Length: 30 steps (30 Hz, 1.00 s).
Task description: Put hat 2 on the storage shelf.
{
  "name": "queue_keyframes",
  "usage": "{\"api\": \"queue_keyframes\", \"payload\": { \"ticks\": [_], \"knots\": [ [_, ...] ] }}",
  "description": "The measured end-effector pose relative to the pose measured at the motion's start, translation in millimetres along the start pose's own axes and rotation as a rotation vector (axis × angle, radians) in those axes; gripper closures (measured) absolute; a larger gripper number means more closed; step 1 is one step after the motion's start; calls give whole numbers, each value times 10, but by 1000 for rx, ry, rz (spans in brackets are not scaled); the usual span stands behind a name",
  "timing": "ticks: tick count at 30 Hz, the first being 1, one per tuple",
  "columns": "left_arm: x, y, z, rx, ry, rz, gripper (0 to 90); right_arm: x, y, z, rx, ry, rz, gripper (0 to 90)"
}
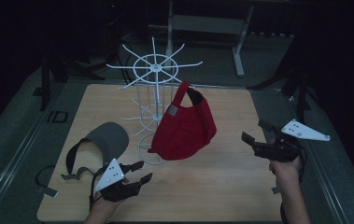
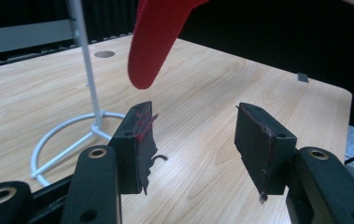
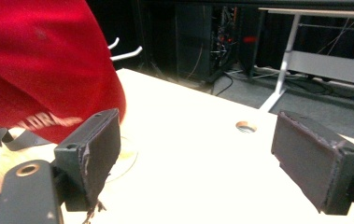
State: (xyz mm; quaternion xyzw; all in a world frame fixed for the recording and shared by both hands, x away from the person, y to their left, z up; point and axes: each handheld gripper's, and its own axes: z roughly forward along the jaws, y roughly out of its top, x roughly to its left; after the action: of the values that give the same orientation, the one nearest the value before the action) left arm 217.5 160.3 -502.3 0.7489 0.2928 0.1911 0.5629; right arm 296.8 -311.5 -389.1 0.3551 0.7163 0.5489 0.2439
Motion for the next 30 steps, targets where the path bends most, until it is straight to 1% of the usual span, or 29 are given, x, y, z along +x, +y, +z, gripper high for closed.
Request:
{"api": "queue_keyframes", "payload": {
  "ticks": [1,2,3,4,5,6,8,9,11,13,14,20,22,23,24,26,29,30],
  "knots": [
    [11,-11,-11,-3,1,-6,480,-26,-62,19,7,-16,-7,149],
    [11,-11,-11,-3,1,-6,480,-26,-62,19,7,-16,-7,149],
    [32,-31,-34,-4,11,-8,480,-55,-127,30,4,-14,-16,149],
    [37,-38,-40,-4,12,-9,480,-101,-239,45,2,-13,-11,147],
    [54,-60,-57,-1,17,-12,480,-112,-269,48,3,-21,-10,147],
    [63,-73,-65,-1,23,-14,480,-142,-371,51,8,-63,-12,146],
    [81,-92,-79,7,30,-16,481,-176,-466,55,15,-74,-2,147],
    [92,-108,-89,12,41,-18,480,-188,-505,59,25,-82,-1,147],
    [116,-132,-116,18,50,-23,481,-219,-628,77,61,-109,-13,147],
    [136,-154,-146,20,63,-28,481,-241,-722,81,88,-117,-10,147],
    [149,-169,-167,18,68,-34,481,-249,-756,79,94,-119,-7,146],
    [217,-237,-267,27,121,-39,481,-296,-998,67,135,-123,12,147],
    [239,-254,-315,32,141,-38,481,-296,-1078,74,150,-112,16,147],
    [252,-260,-336,34,148,-38,481,-293,-1113,78,155,-111,10,147],
    [265,-272,-371,39,167,-40,481,-291,-1139,79,156,-112,6,147],
    [291,-293,-432,44,191,-41,481,-291,-1209,84,161,-101,7,147],
    [347,-344,-559,51,253,-60,479,-315,-1302,78,166,-84,20,147],
    [359,-357,-586,53,272,-65,456,-327,-1335,71,164,-80,31,146]
  ]
}}
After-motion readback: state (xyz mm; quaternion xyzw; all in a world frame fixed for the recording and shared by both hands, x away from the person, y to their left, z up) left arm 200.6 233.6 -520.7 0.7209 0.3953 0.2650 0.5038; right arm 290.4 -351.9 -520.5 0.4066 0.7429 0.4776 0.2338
